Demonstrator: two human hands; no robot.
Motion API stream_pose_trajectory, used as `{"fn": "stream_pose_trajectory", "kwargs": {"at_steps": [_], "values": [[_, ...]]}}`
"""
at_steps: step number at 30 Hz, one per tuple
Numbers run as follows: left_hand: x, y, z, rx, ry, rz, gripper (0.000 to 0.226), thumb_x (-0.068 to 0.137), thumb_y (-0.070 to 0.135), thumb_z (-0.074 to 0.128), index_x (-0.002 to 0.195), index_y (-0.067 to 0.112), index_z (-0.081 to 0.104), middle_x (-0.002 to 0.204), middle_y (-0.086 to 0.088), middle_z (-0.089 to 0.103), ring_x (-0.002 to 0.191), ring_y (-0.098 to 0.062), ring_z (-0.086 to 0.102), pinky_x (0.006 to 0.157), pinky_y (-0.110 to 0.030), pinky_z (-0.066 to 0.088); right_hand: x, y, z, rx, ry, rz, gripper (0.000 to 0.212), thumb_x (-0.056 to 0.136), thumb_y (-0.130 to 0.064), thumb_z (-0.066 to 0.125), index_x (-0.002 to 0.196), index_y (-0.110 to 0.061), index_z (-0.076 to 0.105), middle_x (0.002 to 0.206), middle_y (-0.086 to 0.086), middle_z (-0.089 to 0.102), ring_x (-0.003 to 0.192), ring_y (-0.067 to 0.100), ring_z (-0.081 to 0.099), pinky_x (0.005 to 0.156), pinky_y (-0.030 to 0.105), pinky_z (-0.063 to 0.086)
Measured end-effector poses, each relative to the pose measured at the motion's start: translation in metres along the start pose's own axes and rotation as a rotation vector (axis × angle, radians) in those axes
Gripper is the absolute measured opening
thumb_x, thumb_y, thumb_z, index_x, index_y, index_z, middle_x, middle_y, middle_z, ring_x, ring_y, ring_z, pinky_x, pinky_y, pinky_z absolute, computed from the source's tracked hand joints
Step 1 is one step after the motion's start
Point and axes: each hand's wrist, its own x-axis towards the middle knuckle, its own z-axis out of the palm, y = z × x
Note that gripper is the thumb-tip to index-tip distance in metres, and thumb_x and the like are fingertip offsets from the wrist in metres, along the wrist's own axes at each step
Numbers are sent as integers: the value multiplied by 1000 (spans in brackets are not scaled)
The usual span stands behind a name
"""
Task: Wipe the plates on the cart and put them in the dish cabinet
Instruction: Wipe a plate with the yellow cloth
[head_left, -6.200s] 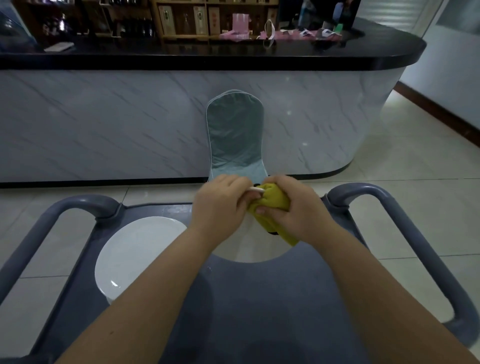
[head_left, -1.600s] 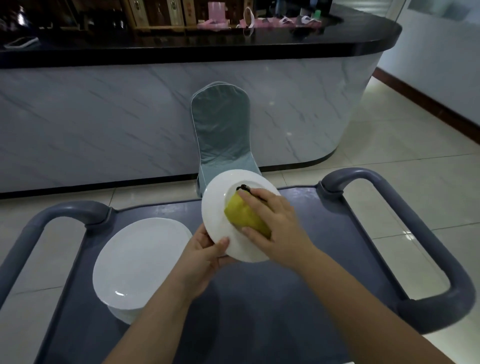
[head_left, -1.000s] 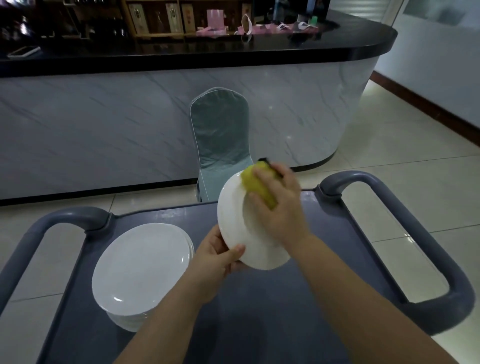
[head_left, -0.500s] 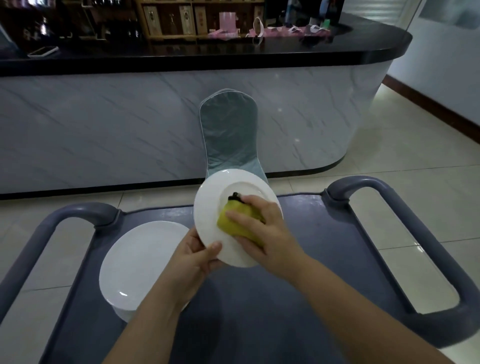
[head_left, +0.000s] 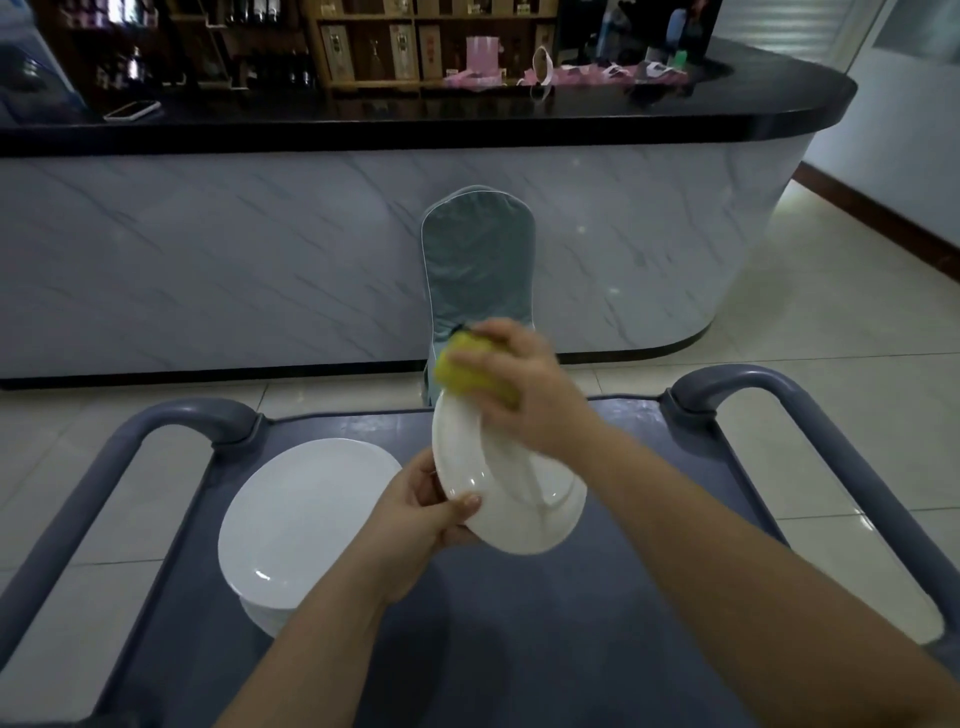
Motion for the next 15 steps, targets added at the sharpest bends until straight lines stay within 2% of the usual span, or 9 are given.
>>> {"fn": "stream_pose_trajectory", "kwargs": {"at_steps": [2, 3, 5, 6, 8, 9, 12, 15], "values": [[-3, 2, 1, 3, 8, 1, 56, 73, 3, 67, 126, 9, 53, 109, -12, 70, 96, -28, 69, 62, -33, 57, 11, 12, -7, -12, 59, 188, 41, 85, -30, 62, 125, -23, 65, 137, 8, 47, 122, 32, 44, 108, 50, 35], [-3, 3, 2, -11, 9, 0, 54, 73, 2, 67, 125, 8, 54, 104, -11, 71, 87, -24, 70, 58, -29, 56, 9, 9, -5, -21, 59, 178, 41, 85, -29, 62, 125, -24, 66, 137, 7, 47, 122, 30, 43, 107, 51, 35], [-4, 4, 2, -43, 8, -3, 49, 74, -3, 67, 122, 5, 55, 95, -10, 70, 75, -20, 68, 54, -26, 53, -9, -15, 3, -6, -8, -30, 39, 85, -21, 65, 124, -25, 66, 140, 7, 46, 122, 30, 44, 108, 47, 34], [-4, 2, 1, -46, 18, 0, 46, 76, -6, 67, 120, 3, 56, 94, -11, 70, 76, -23, 68, 55, -27, 53, -20, -28, 5, 3, -74, -186, 37, 85, -19, 66, 122, -26, 67, 141, 7, 47, 118, 33, 46, 107, 44, 34], [-5, -2, 0, -15, 48, 11, 45, 78, -3, 68, 120, 4, 56, 104, -15, 70, 94, -32, 68, 64, -34, 56, -28, -35, 4, 1, -179, -370, 33, 86, -21, 67, 118, -26, 70, 138, 8, 51, 110, 36, 50, 104, 41, 35], [-6, -4, 1, -5, 49, 7, 47, 77, 0, 68, 123, 5, 56, 111, -16, 69, 102, -34, 67, 69, -38, 57, -21, -30, 3, 12, -184, -353, 33, 85, -21, 68, 118, -25, 71, 137, 9, 52, 110, 35, 50, 104, 40, 35], [-11, -5, 4, -10, 29, -11, 54, 76, 4, 66, 128, 10, 53, 119, -15, 67, 109, -33, 65, 76, -44, 58, 5, -1, -1, 136, -40, 10, 37, 81, -22, 69, 119, -22, 70, 130, 4, 51, 116, 29, 50, 108, 35, 35], [-13, 2, 4, -126, 38, 2, 50, 78, 0, 67, 125, 10, 54, 120, -14, 67, 107, -33, 66, 77, -46, 58, 7, 37, -16, 248, 38, 345, 36, 84, -16, 71, 116, -32, 66, 125, -2, 48, 118, 20, 51, 105, 16, 33]]}}
